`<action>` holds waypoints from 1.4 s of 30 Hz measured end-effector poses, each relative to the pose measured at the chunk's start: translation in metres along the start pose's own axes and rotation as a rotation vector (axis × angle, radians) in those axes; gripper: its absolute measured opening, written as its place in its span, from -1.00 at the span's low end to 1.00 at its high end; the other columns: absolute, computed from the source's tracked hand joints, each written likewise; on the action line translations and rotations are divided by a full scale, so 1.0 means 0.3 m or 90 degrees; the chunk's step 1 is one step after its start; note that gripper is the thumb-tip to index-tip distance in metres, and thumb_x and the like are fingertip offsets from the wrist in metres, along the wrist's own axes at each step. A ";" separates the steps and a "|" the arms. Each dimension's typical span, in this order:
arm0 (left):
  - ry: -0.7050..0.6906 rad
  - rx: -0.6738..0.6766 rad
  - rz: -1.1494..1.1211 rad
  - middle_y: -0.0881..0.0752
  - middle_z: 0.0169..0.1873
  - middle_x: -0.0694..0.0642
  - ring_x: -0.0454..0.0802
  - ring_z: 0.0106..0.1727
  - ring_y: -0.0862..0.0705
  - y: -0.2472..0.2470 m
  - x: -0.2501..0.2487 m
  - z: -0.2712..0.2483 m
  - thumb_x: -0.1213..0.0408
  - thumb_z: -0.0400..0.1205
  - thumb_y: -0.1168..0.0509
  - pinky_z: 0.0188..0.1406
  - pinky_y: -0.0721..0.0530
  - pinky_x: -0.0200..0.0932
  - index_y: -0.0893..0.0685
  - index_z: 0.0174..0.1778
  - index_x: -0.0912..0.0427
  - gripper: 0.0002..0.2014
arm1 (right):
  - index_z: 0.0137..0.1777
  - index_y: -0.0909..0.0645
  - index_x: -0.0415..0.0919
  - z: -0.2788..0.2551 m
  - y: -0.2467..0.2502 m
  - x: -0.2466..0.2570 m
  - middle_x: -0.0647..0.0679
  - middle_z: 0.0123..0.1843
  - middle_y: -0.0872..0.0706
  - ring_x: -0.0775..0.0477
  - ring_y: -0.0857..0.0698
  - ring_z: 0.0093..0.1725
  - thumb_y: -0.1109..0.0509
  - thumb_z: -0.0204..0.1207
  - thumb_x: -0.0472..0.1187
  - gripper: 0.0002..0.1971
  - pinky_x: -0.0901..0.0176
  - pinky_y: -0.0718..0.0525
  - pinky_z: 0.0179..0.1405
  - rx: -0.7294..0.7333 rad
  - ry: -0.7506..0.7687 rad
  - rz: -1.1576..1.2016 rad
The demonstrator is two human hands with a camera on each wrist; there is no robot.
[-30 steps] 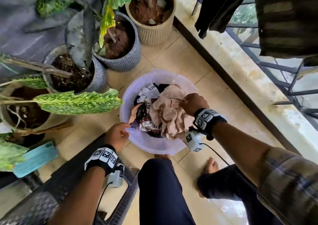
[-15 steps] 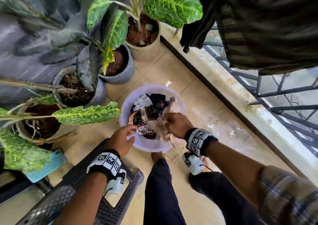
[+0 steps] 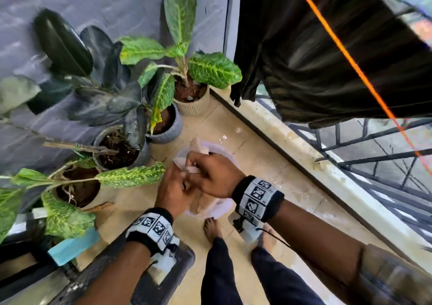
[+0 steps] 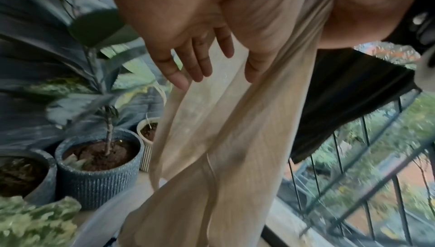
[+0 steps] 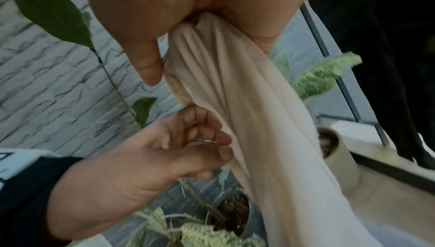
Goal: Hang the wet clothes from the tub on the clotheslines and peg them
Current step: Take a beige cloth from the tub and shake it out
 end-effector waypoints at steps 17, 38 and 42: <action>-0.053 -0.038 -0.064 -0.78 -0.17 -0.08 -0.05 -0.12 -0.72 0.404 -0.362 0.072 -0.05 0.56 -0.23 -0.01 -0.71 0.14 -0.69 -0.02 -0.17 -0.81 | -0.08 -0.66 -0.06 -0.096 0.574 0.390 0.14 -0.25 -0.70 0.05 -0.66 -0.22 -0.37 0.56 0.12 -0.75 0.10 -0.61 -0.18 -0.100 0.163 -0.161; -0.333 -0.086 0.242 -0.78 -0.23 0.10 0.21 -0.20 -0.71 0.727 -0.962 -0.047 0.19 0.60 -0.14 -0.25 -0.62 0.08 -0.69 0.08 0.08 -0.74 | -0.33 -0.47 -0.09 -0.353 0.428 0.006 -0.10 -0.24 -0.61 -0.23 -0.65 -0.11 -0.36 0.61 0.10 -0.64 0.10 -0.39 -0.25 -0.061 -0.239 -0.262; -0.312 -0.102 0.199 -0.76 -0.25 0.08 0.16 -0.21 -0.70 0.772 -0.945 -0.055 0.19 0.62 -0.15 -0.22 -0.62 0.07 -0.71 0.03 0.12 -0.76 | -0.26 -0.43 -0.03 -0.368 0.360 -0.015 -0.01 -0.20 -0.61 -0.19 -0.62 -0.10 -0.45 0.49 0.24 -0.61 0.01 -0.59 -0.09 0.043 -0.262 -0.219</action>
Point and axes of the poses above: each hand's wrist, its own z-axis towards the middle knuckle, its own y-axis out of the back of the hand, x = y × z, the point moved 3 cm from there along z, towards the middle knuckle
